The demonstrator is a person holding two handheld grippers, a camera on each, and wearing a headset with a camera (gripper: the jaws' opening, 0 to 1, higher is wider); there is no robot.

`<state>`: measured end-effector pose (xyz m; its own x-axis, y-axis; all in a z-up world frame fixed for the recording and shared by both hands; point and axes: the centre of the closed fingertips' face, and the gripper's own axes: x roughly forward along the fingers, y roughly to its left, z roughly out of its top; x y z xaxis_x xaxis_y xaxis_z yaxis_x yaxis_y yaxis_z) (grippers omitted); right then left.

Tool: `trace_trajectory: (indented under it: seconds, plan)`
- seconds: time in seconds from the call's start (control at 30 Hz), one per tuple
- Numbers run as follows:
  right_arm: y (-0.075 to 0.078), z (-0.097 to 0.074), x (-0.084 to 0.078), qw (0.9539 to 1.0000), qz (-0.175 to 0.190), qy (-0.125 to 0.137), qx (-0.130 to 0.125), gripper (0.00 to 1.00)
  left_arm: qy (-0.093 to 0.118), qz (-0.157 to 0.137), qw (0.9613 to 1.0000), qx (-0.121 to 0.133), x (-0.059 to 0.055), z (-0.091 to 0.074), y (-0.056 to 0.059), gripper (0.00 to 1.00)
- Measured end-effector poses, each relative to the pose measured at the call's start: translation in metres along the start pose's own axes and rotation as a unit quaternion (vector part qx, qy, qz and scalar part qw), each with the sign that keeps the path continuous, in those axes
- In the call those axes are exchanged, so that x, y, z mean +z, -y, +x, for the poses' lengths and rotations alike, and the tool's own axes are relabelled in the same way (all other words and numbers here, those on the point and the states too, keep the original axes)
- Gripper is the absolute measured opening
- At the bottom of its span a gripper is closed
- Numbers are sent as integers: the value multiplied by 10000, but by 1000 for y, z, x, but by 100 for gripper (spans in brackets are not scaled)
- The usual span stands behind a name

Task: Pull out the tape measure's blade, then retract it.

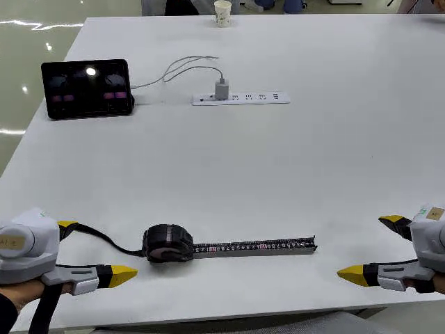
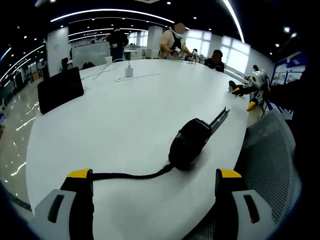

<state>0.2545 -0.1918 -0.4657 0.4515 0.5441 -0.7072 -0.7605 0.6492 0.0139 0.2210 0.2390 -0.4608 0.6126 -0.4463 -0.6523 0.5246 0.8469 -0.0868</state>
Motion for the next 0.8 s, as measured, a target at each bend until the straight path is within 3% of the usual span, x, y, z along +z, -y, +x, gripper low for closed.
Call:
trace_trajectory:
  seconds: [0.2,0.53,0.8]
  plan:
    - [-2,-2,-5,10000,84,-38,25,99,-124,118,9998,-67,-4,0,5,99]
    - [-2,-7,-16,9996,114,-245,39,99,46,-15,10000,-11,3,-2,-1,99]
    - [-7,-5,-16,9994,159,-254,156,99,-12,27,10000,7,-1,-4,-1,99]
